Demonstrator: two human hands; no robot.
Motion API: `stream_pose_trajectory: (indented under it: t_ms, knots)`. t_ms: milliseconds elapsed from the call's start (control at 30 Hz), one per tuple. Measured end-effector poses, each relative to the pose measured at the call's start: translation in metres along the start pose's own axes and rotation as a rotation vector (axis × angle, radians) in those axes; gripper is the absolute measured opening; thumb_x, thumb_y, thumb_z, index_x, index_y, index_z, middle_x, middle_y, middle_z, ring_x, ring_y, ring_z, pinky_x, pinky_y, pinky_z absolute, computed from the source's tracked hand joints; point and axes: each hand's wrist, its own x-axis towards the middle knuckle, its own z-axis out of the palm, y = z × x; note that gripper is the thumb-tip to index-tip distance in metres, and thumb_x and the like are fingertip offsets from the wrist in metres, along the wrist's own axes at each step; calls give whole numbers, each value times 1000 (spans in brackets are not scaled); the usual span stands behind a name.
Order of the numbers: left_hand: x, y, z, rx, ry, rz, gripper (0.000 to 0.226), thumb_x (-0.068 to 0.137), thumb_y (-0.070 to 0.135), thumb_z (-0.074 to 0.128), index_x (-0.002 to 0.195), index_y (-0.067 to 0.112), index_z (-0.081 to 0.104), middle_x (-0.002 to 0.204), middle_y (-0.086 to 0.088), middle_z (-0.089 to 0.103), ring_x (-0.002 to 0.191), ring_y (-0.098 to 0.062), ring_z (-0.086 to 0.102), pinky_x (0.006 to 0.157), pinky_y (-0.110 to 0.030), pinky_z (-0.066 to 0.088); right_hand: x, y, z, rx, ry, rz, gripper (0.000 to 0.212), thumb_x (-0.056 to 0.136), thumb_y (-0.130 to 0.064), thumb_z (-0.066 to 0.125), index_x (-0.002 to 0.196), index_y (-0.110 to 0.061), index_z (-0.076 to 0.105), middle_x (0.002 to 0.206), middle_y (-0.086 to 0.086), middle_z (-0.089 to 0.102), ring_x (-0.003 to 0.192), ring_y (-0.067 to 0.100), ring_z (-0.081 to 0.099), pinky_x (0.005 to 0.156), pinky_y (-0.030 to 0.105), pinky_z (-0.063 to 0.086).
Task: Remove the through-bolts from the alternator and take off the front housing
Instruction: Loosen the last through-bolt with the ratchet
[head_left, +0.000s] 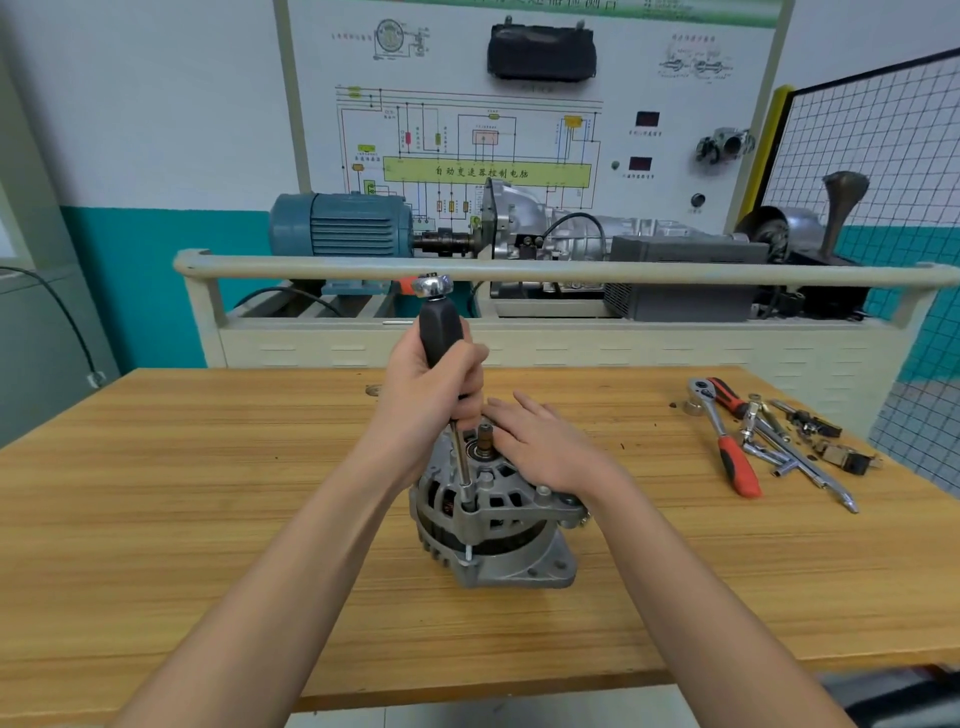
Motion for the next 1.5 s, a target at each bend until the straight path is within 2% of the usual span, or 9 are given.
stream_pose_trajectory:
  t_ms: [300, 533, 833, 1000, 1167, 1300, 1400, 1467, 1500]
  knots:
    - [5, 2, 16, 24, -21, -101, 46, 93, 14, 56, 51, 20, 37, 42, 5, 29, 36, -12, 21, 38, -17, 22, 3, 2, 5, -7, 31, 6, 48, 105, -36, 17, 152, -28, 24, 161, -9, 12, 149, 17, -1, 121, 42, 3]
    - [11, 3, 24, 53, -95, -158, 40, 93, 11, 55, 59, 16, 33, 41, 4, 28, 34, -11, 18, 38, -17, 18, 2, 3, 4, -16, 39, -6, 48, 105, -34, 18, 152, -28, 21, 161, -7, 10, 149, 16, -2, 121, 42, 2]
    - [20, 4, 6, -92, -432, -201, 39, 88, 18, 56, 54, 18, 36, 40, 4, 22, 34, -10, 13, 37, -14, 16, 0, 2, 6, 19, 62, 6, 49, 105, -35, 19, 153, -27, 19, 161, -7, 13, 149, 13, 1, 120, 45, 1]
    - [30, 1, 0, -248, -581, -314, 39, 88, 18, 51, 50, 18, 40, 36, 7, 25, 29, -5, 17, 34, -11, 18, -1, 2, 6, 22, 58, 2, 49, 105, -35, 20, 153, -27, 18, 161, -9, 12, 149, 12, 0, 120, 45, 0]
    - [38, 3, -6, -349, -750, -405, 39, 78, 21, 72, 53, 15, 43, 39, 4, 19, 31, -9, 17, 35, -11, 22, 1, 2, 6, 25, 56, 12, 49, 105, -35, 19, 153, -28, 17, 161, -10, 13, 148, 12, 1, 120, 45, 0]
    - [36, 7, -3, -123, -657, -307, 33, 79, 21, 63, 53, 14, 43, 38, 3, 32, 33, -12, 31, 41, -20, 34, 1, 1, 7, 51, 85, 13, 47, 104, -33, 22, 150, -26, 27, 159, -7, 21, 148, 14, 10, 120, 47, 2]
    - [36, 14, 4, -46, -499, -205, 35, 79, 17, 61, 50, 15, 44, 40, 1, 37, 41, -18, 39, 53, -25, 45, 2, 2, 7, 92, 147, 12, 40, 102, -29, 31, 139, -25, 44, 148, -5, 41, 142, 19, 26, 119, 50, 3]
    - [37, 16, 6, -133, -447, -212, 35, 81, 15, 60, 51, 16, 43, 41, 3, 35, 37, -13, 34, 46, -23, 41, 0, -1, 5, 220, 273, -8, 32, 98, -24, 45, 128, -26, 55, 130, -5, 59, 126, 14, 47, 118, 49, 5]
    - [37, 17, 6, -152, -436, -213, 36, 81, 14, 61, 51, 17, 42, 41, 5, 33, 34, -9, 29, 42, -20, 36, -2, -6, 0, 389, 350, -29, 28, 95, -18, 52, 120, -26, 60, 118, -6, 66, 114, 9, 55, 117, 46, 14]
